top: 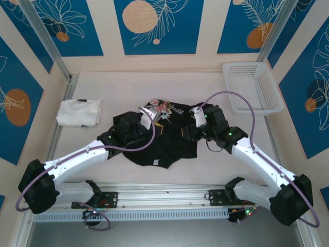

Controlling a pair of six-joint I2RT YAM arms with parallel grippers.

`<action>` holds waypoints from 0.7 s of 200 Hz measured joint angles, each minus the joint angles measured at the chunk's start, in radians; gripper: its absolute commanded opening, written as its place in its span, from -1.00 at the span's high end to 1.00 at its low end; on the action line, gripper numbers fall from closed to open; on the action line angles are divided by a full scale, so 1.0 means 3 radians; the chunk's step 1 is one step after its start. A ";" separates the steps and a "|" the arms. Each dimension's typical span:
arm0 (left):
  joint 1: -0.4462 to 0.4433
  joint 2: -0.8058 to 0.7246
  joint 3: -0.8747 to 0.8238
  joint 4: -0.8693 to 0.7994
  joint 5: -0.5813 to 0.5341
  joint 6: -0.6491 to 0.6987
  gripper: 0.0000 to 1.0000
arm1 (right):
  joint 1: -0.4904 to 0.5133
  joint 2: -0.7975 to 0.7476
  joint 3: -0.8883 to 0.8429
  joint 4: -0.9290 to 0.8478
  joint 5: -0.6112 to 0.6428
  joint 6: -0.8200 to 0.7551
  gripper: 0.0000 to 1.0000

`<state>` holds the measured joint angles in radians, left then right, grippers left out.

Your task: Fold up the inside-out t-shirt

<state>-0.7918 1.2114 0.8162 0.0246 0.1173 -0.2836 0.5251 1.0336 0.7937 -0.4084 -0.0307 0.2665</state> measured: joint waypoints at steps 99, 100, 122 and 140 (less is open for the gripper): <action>0.0000 0.0001 0.0000 0.0066 -0.0001 -0.0075 1.00 | 0.0317 0.0165 -0.0799 0.0890 -0.0230 0.0369 0.02; 0.0000 0.0001 0.0000 0.0066 -0.0001 -0.0075 1.00 | 0.0320 0.0168 -0.0799 0.0894 -0.0230 0.0369 0.02; 0.0000 0.0001 0.0000 0.0065 -0.0027 -0.0075 1.00 | 0.0402 0.0154 -0.0799 0.1008 -0.0167 0.0343 0.03; 0.0000 0.0001 0.0000 0.0065 -0.0027 -0.0075 1.00 | 0.0430 0.0064 -0.0799 0.1071 -0.0095 0.0294 0.03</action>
<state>-0.7918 1.2118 0.8162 0.0441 0.1093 -0.3061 0.6540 1.0527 0.5541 -0.0872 -0.0593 0.3546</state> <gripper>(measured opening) 0.045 0.486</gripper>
